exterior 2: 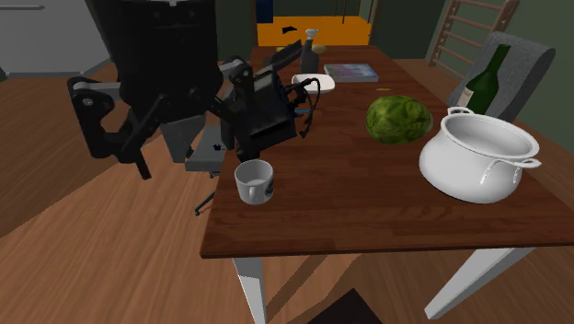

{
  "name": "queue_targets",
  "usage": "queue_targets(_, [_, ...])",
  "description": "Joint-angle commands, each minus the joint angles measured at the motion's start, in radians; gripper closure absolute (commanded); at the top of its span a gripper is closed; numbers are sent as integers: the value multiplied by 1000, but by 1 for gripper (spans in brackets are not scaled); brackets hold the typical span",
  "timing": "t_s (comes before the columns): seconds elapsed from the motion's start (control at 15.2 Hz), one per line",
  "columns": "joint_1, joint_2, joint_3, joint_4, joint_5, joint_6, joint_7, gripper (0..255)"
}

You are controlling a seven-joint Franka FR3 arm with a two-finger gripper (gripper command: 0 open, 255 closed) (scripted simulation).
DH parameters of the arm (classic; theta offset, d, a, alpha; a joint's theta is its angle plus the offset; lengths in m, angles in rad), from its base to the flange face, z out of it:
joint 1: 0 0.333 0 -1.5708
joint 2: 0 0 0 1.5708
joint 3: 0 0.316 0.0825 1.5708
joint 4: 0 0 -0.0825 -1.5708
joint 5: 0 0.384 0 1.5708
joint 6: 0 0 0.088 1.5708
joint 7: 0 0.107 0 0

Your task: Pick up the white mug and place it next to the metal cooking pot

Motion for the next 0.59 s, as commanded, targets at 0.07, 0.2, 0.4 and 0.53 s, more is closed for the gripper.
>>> queue_targets(0.07, [-4, 18, -12, -10, -5, 26, -14, 0])
queue_targets(0.2, [-12, 58, -35, -26, -14, 78, -42, 0])
queue_targets(0.4, [-22, 126, -70, -42, -24, 155, -83, 0])
queue_targets(0.53, [-27, 177, -93, -45, -29, 205, -111, 0])
